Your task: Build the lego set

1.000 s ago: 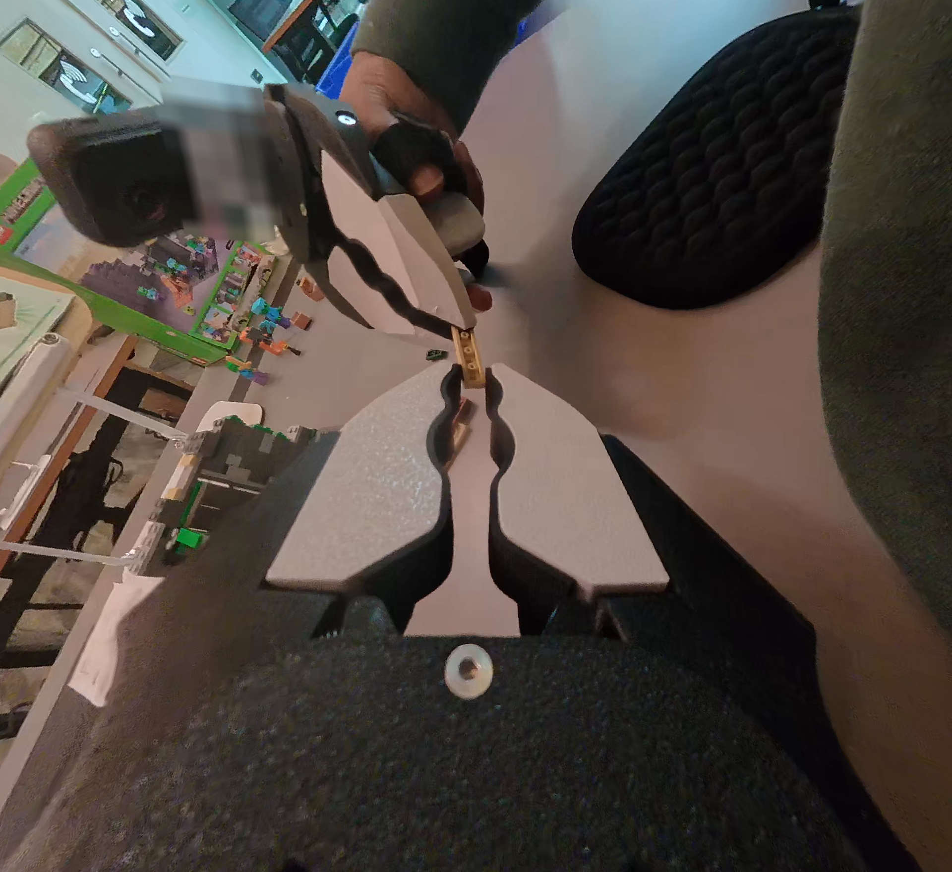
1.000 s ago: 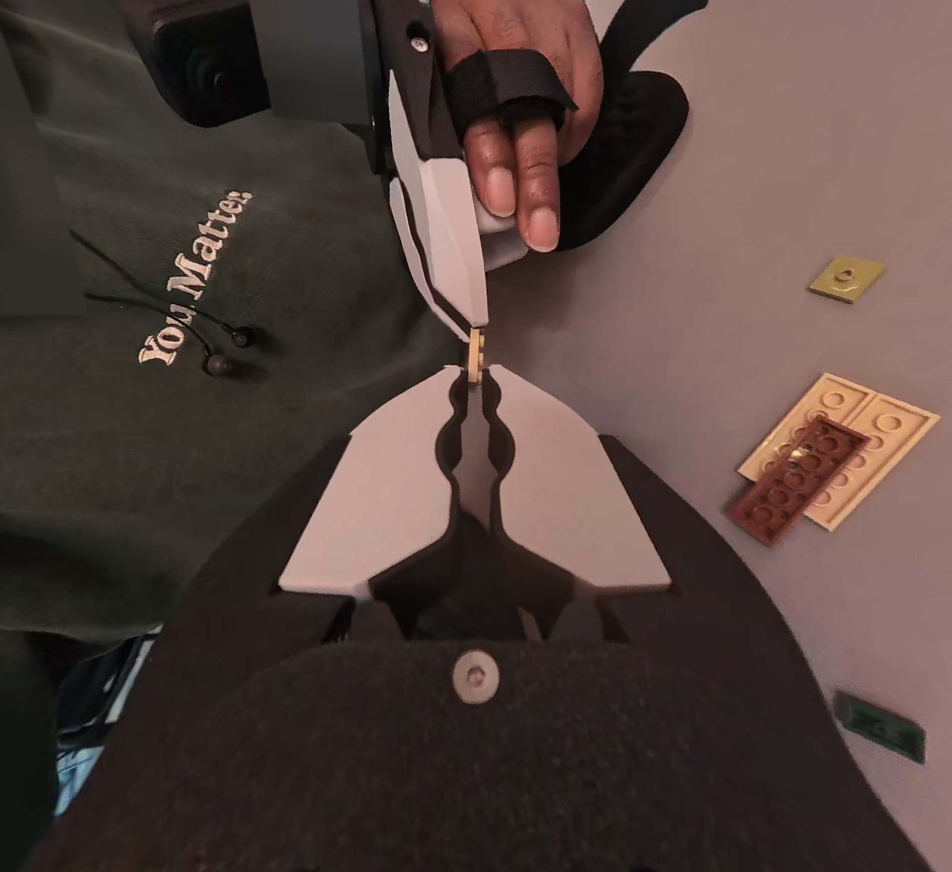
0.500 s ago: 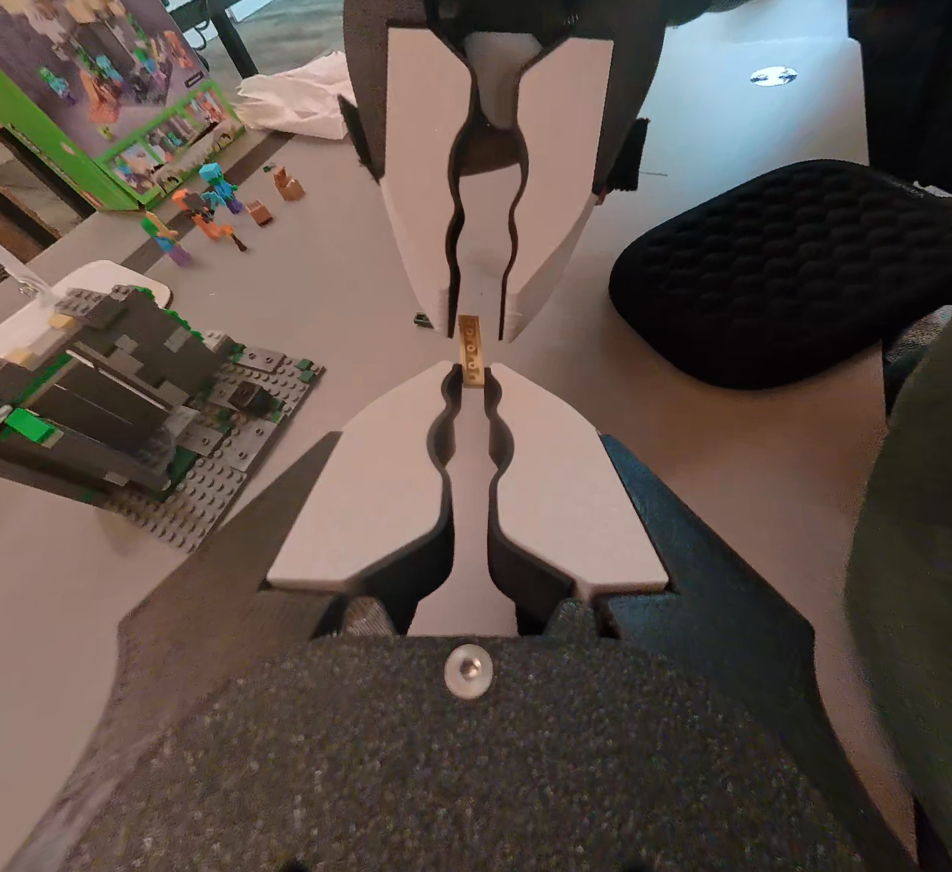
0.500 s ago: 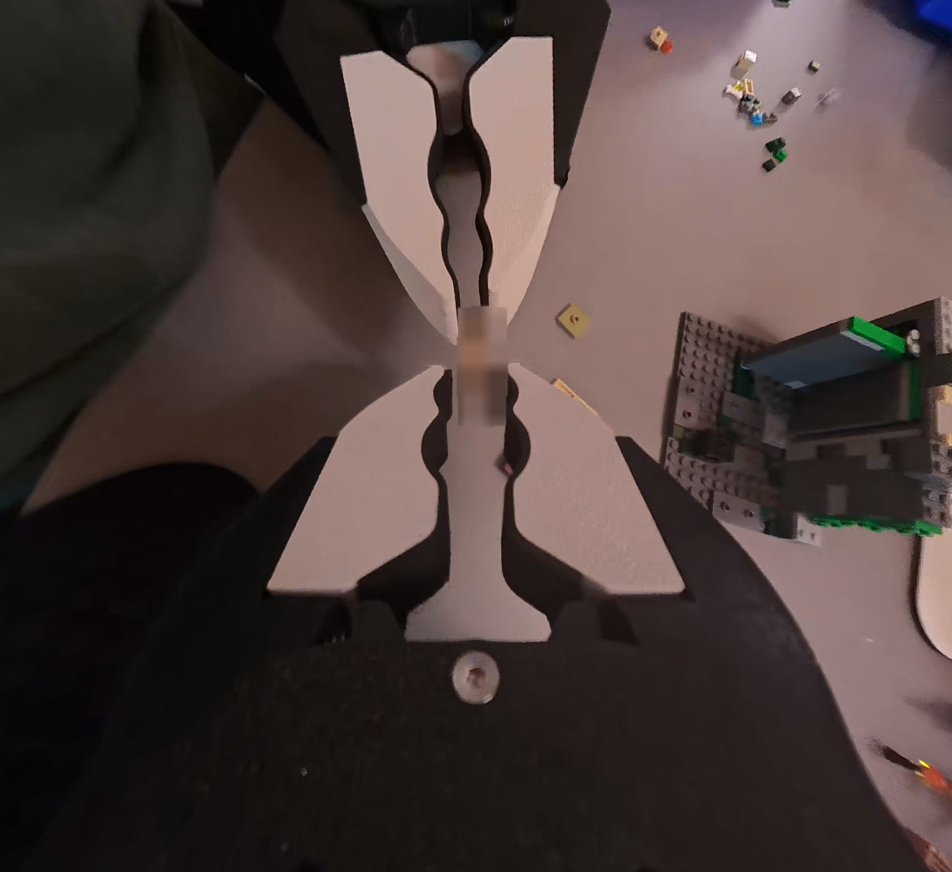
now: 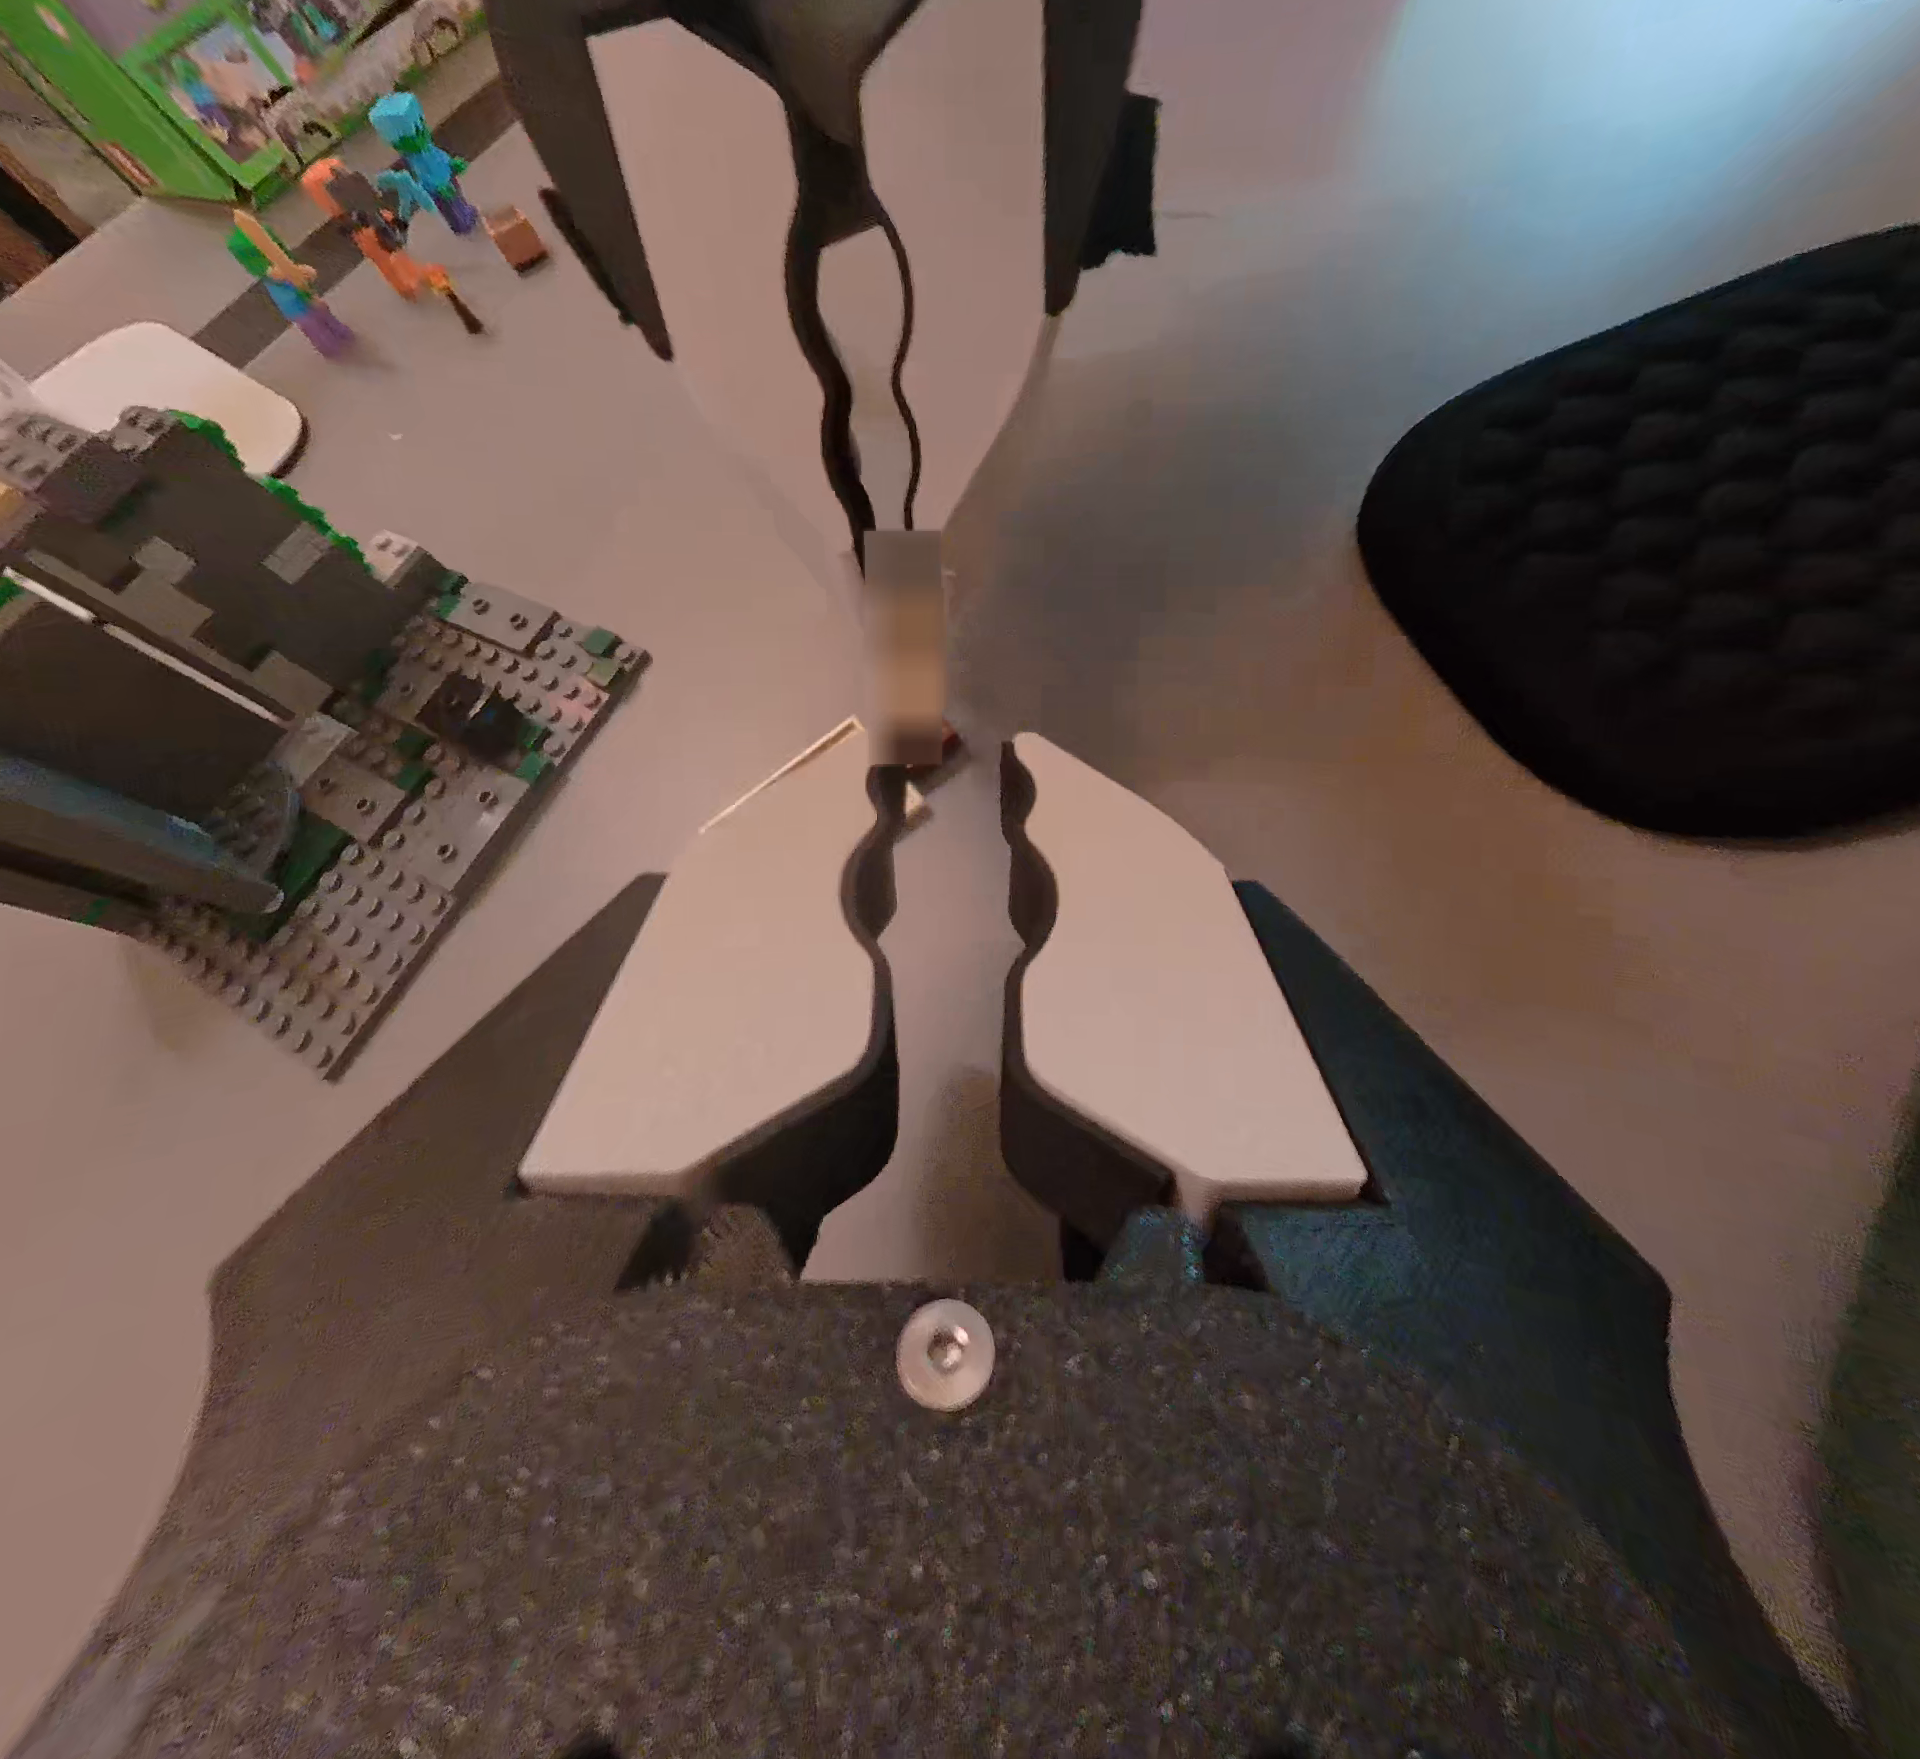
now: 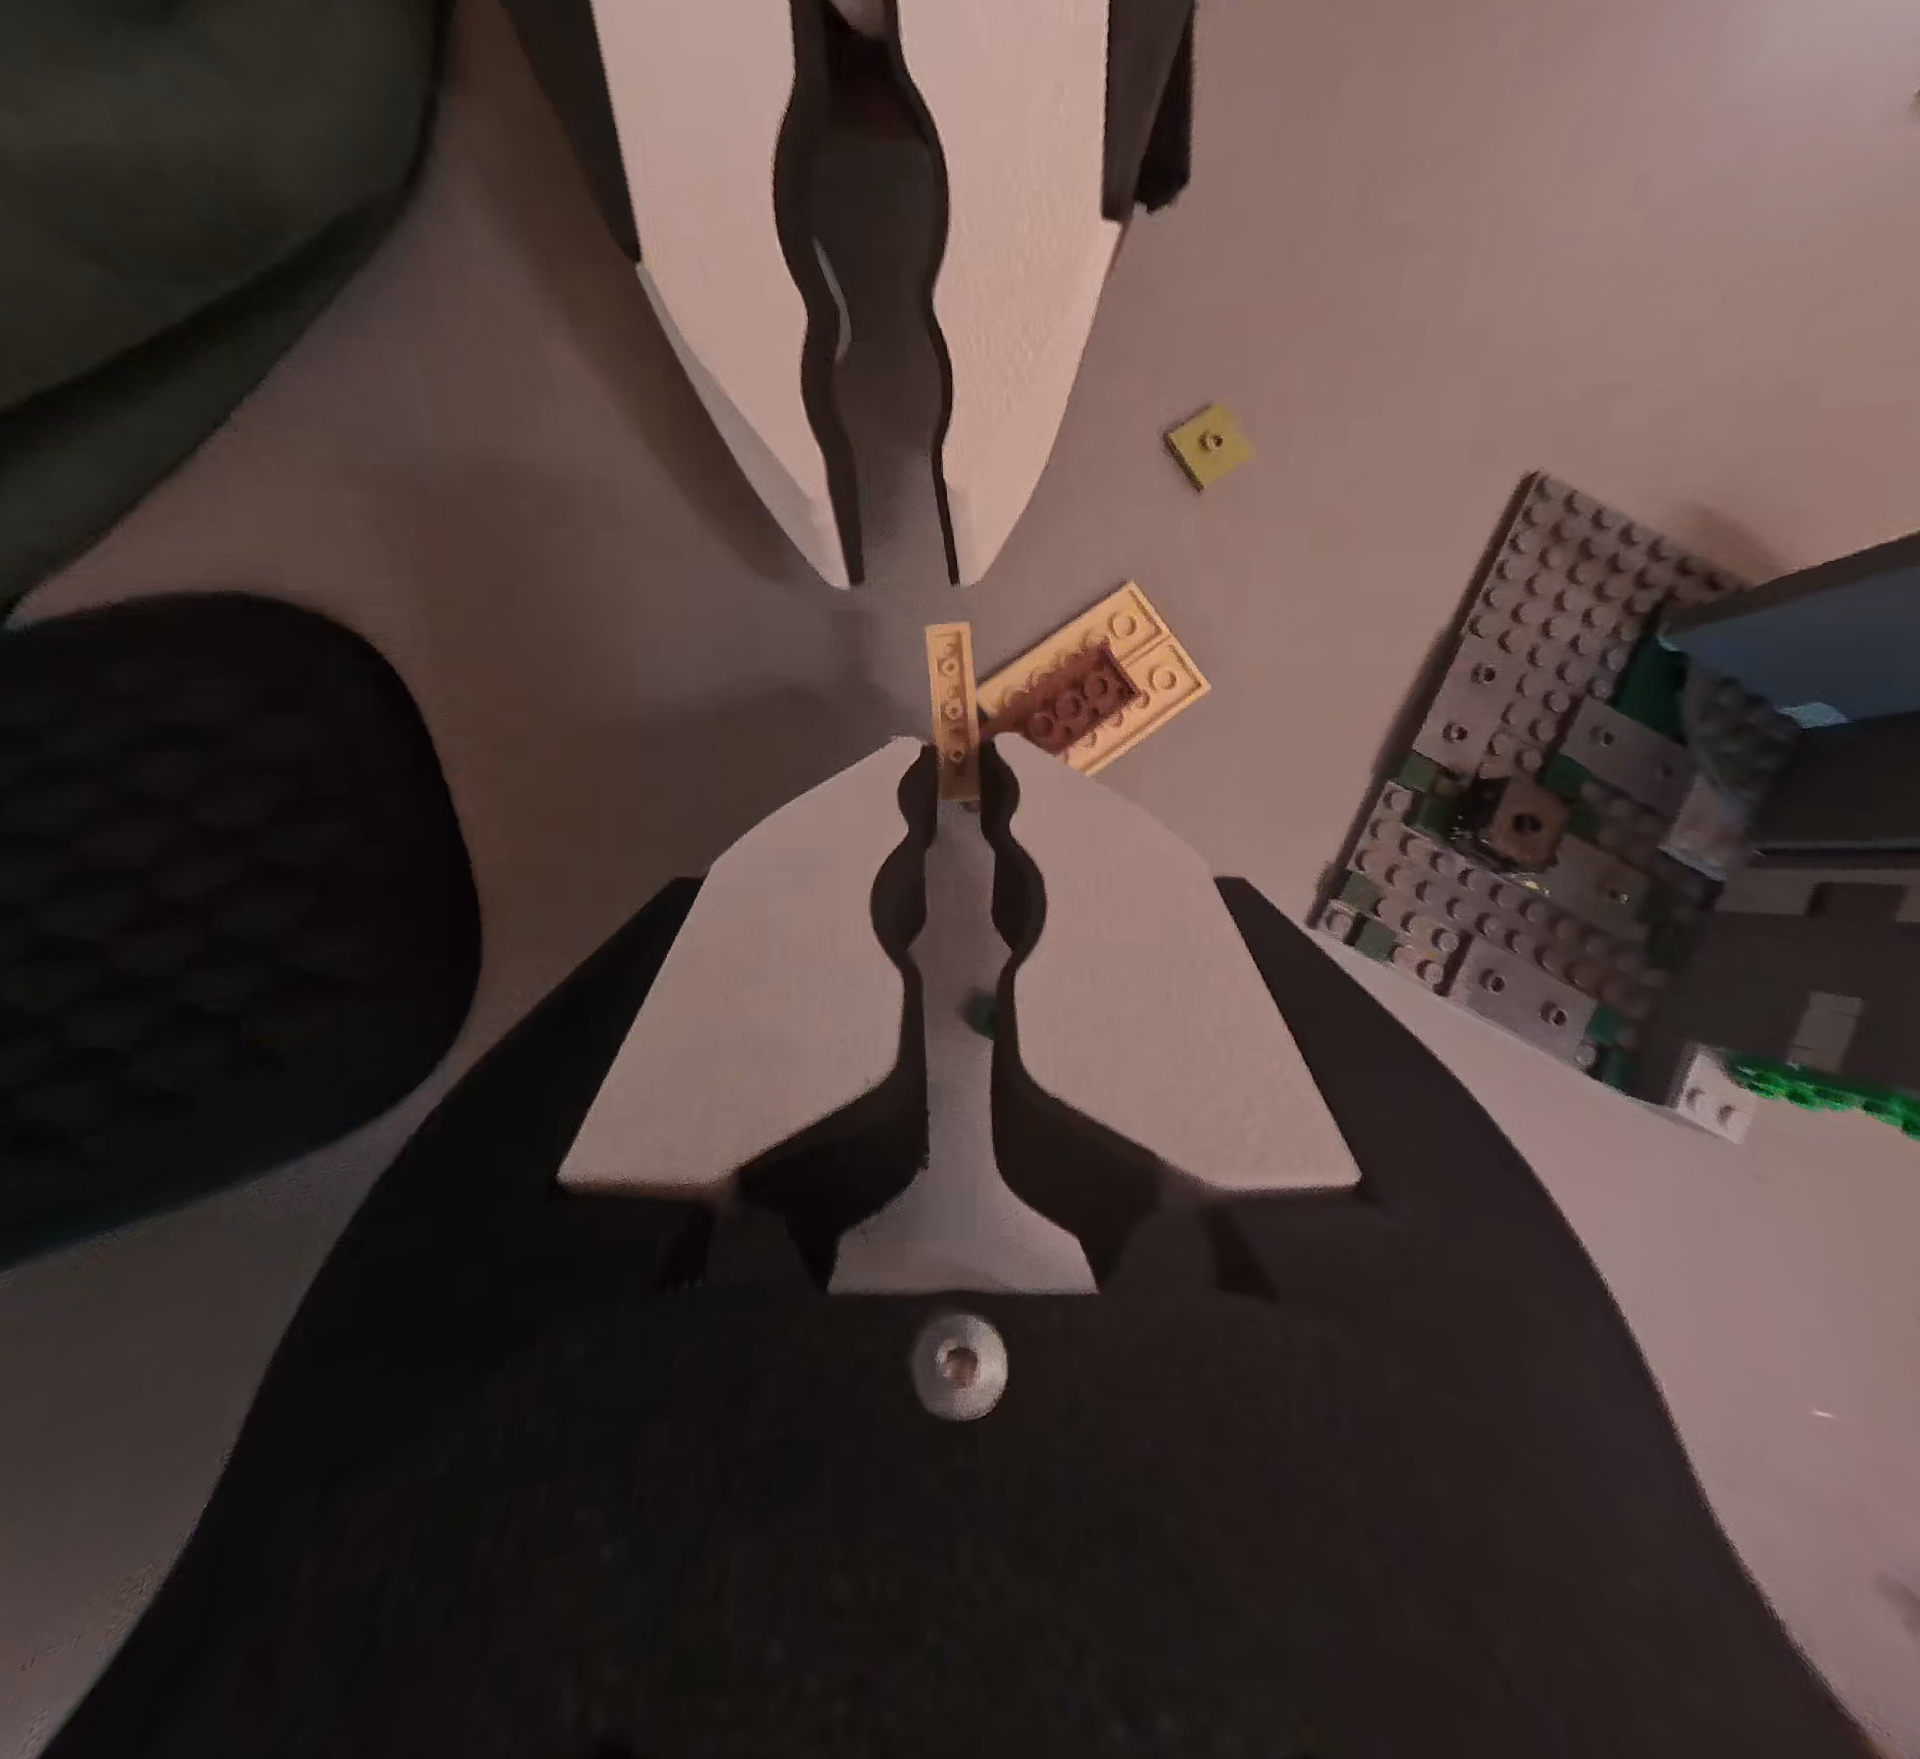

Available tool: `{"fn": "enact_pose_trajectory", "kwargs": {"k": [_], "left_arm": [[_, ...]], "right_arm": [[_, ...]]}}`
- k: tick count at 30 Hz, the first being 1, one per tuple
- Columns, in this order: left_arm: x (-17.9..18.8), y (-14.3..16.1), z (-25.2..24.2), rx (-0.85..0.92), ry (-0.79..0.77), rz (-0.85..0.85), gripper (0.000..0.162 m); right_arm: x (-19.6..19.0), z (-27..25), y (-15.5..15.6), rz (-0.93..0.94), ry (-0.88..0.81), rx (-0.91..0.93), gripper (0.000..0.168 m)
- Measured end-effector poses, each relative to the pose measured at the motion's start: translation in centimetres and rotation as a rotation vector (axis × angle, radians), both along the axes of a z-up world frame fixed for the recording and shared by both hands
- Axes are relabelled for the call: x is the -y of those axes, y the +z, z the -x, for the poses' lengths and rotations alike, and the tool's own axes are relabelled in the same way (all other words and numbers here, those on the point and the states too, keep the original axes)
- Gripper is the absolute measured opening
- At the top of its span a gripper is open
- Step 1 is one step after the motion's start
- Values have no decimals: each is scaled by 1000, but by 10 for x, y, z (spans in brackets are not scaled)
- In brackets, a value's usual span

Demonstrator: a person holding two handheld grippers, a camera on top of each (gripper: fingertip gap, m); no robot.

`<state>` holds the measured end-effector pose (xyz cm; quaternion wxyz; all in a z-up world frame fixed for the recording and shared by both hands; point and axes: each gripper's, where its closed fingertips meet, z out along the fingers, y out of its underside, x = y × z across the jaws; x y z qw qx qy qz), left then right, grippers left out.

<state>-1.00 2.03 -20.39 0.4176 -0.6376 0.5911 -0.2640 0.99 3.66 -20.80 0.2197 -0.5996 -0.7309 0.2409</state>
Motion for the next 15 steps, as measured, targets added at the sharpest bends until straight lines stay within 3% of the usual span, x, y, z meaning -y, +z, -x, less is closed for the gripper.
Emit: {"fn": "enact_pose_trajectory", "kwargs": {"k": [15], "left_arm": [[-22, -34, 11, -175, 53, 24, 9]], "right_arm": [[-17, -8, -29, 95, 128, 84, 7]]}}
